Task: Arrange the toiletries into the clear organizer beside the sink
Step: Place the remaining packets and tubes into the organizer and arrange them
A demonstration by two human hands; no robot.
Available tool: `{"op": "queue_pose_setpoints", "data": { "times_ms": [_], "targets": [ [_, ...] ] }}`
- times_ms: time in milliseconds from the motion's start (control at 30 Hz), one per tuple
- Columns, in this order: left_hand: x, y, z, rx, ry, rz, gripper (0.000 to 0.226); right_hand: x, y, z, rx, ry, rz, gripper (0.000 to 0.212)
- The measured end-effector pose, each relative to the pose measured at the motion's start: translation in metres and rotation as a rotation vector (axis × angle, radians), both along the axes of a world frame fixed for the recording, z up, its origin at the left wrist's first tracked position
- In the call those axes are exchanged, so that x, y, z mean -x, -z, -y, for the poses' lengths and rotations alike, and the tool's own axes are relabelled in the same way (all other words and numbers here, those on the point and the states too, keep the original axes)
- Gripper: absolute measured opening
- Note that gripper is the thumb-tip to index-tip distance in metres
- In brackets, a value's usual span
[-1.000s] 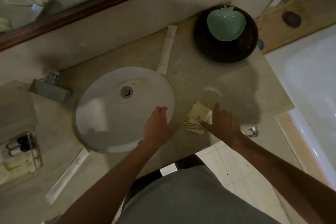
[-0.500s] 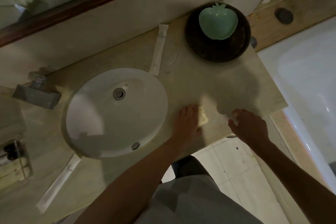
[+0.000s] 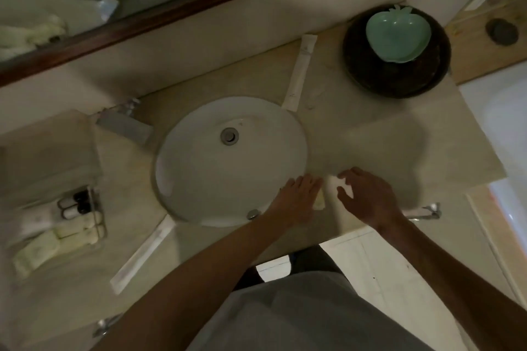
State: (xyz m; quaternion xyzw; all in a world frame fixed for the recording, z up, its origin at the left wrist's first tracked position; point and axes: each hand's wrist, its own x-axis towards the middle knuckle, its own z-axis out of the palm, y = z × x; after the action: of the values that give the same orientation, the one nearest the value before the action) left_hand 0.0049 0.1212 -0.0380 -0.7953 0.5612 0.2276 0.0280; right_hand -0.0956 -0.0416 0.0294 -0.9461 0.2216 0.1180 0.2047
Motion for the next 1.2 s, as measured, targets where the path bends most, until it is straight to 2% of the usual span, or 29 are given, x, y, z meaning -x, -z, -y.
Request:
{"op": "queue_pose_setpoints", "data": {
  "times_ms": [200, 300, 500, 633, 767, 867, 967, 1100, 1200],
  "targets": [
    [-0.048, -0.034, -0.145, -0.009, -0.372, -0.140, 0.104, -0.082, -0.014, -0.128, -0.059, -0.264, 0.087, 0.027],
    [-0.084, -0.056, -0.242, -0.028, -0.535, -0.128, 0.117, -0.111, -0.023, -0.196, -0.080, -0.335, 0.108, 0.026],
    [-0.183, -0.094, -0.450, -0.024, -0.765, 0.044, 0.097, -0.134, -0.026, -0.298, -0.128, -0.430, 0.039, 0.026],
    [-0.229, -0.099, -0.535, -0.141, -0.800, 0.103, 0.093, -0.140, -0.022, -0.328, -0.121, -0.480, -0.035, 0.026],
    [-0.259, -0.085, -0.566, -0.239, -0.628, 0.143, 0.093, -0.136, -0.020, -0.339, -0.104, -0.464, -0.076, 0.022],
    [-0.269, -0.080, -0.568, -0.240, -0.525, 0.189, 0.088, -0.132, -0.021, -0.339, -0.113, -0.445, -0.108, 0.022],
    [-0.252, -0.072, -0.563, -0.208, -0.439, 0.156, 0.091, -0.128, -0.023, -0.336, -0.119, -0.428, -0.123, 0.021],
    [-0.221, -0.053, -0.537, -0.135, -0.475, 0.081, 0.095, -0.124, -0.019, -0.337, -0.108, -0.432, -0.154, 0.021],
    [-0.207, -0.055, -0.539, -0.014, -0.457, 0.095, 0.103, -0.126, -0.017, -0.339, -0.111, -0.450, -0.162, 0.021]
  ]
}}
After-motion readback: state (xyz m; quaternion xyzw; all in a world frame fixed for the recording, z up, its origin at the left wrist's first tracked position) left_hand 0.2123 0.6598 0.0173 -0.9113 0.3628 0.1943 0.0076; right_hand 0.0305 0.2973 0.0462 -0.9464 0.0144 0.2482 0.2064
